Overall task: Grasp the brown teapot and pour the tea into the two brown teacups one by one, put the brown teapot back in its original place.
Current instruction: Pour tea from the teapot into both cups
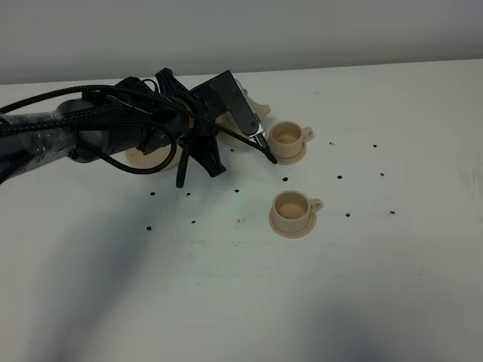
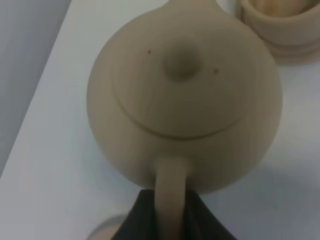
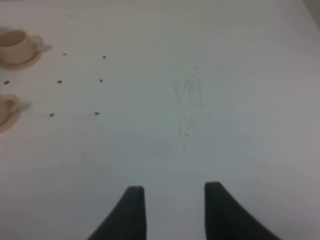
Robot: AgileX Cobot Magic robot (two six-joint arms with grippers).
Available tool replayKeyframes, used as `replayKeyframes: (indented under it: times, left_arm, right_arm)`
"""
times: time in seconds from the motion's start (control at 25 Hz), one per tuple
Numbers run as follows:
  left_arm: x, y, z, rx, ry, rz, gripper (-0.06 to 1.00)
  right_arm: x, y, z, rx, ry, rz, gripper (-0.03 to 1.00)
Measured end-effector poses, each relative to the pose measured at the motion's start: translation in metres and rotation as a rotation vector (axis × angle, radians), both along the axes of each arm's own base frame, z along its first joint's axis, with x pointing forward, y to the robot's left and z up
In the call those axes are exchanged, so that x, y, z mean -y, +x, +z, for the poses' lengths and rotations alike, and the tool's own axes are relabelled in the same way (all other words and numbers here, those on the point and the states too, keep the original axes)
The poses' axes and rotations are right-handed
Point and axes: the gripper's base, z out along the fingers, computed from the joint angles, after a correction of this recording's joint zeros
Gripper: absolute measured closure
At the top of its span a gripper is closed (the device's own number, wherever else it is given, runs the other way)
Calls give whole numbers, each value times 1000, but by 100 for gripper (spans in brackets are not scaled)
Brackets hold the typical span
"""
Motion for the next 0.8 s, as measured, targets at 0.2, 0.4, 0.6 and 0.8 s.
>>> replayKeyframes:
  times: [0.2, 0.4, 0.6, 0.8]
  left_arm:
    - [2, 0, 1, 12, -1, -14, 86]
    - [8, -2, -1, 20, 2, -37, 86]
    - [9, -2, -3, 24, 12, -50, 86]
    - [9, -2, -3, 28, 25, -59, 86]
  right_arm:
    - [0, 0, 0, 0, 0, 0, 66]
    - [0, 0, 0, 0, 0, 0, 66]
    - [0, 0, 0, 0, 0, 0, 66]
    - [0, 0, 0, 0, 0, 0, 66]
